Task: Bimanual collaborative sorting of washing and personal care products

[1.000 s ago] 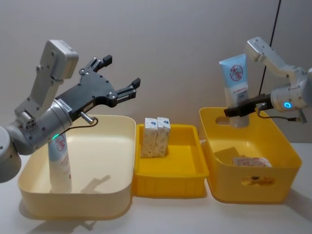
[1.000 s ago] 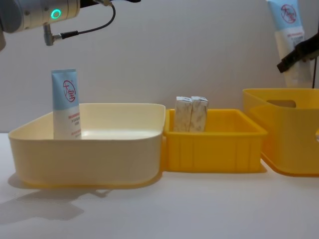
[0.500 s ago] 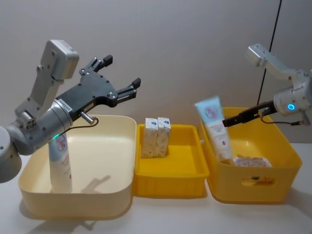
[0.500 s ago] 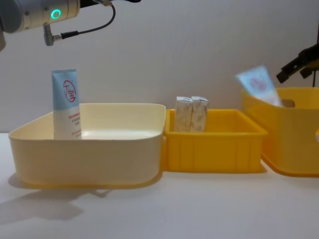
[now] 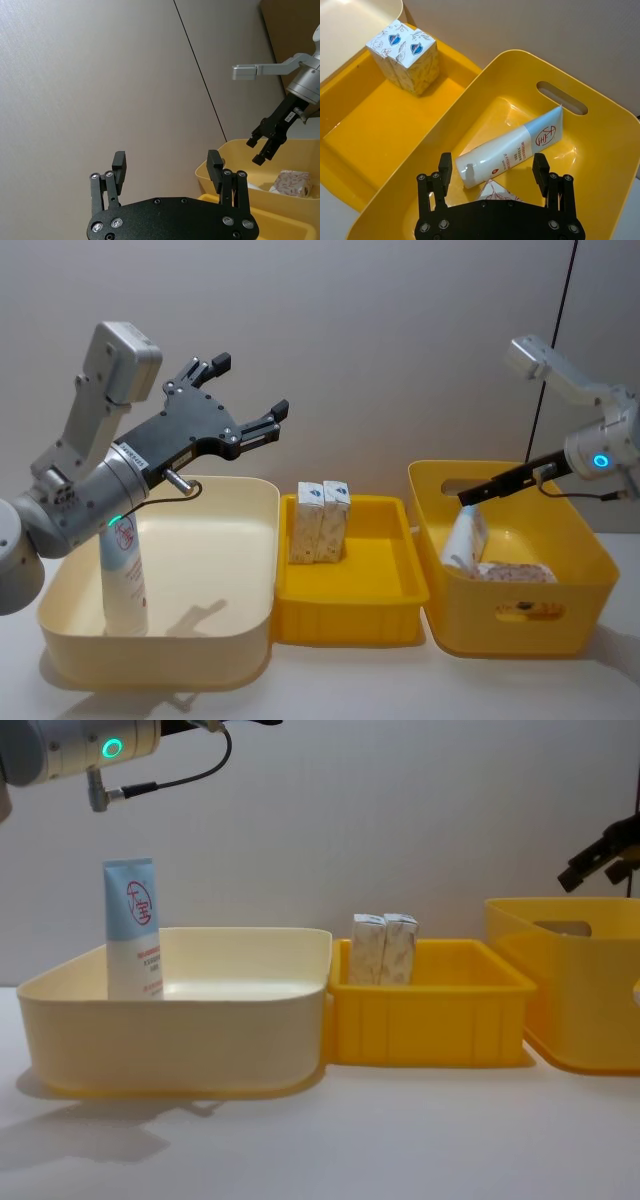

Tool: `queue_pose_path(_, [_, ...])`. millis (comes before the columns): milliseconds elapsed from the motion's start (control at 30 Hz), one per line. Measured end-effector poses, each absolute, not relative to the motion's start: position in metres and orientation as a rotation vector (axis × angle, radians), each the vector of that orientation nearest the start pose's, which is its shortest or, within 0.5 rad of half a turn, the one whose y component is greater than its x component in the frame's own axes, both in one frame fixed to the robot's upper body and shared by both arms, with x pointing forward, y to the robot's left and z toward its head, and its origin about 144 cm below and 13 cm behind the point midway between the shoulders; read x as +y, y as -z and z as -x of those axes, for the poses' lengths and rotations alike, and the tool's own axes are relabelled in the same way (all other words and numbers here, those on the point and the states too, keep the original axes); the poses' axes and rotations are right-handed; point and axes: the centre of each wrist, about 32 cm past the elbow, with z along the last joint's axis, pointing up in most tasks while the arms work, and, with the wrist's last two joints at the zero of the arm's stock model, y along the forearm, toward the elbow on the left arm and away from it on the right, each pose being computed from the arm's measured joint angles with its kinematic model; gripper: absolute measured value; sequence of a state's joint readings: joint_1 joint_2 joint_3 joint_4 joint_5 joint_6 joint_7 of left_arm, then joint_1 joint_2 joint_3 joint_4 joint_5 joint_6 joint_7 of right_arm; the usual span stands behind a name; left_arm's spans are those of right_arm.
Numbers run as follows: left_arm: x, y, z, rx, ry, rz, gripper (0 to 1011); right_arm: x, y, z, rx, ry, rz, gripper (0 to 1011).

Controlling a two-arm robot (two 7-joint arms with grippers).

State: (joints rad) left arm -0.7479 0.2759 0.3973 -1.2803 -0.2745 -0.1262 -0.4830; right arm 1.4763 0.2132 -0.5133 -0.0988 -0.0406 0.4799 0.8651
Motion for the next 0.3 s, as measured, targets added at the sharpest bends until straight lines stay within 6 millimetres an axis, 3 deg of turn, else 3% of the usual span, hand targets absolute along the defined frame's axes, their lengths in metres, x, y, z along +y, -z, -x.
queue_pose_path(300, [0.217,-1.3393,-0.6195,-0.503,-0.794,0.126,1002,-0.3436,-1.4093,-0.7265,0.326,0.961,0.697,1001])
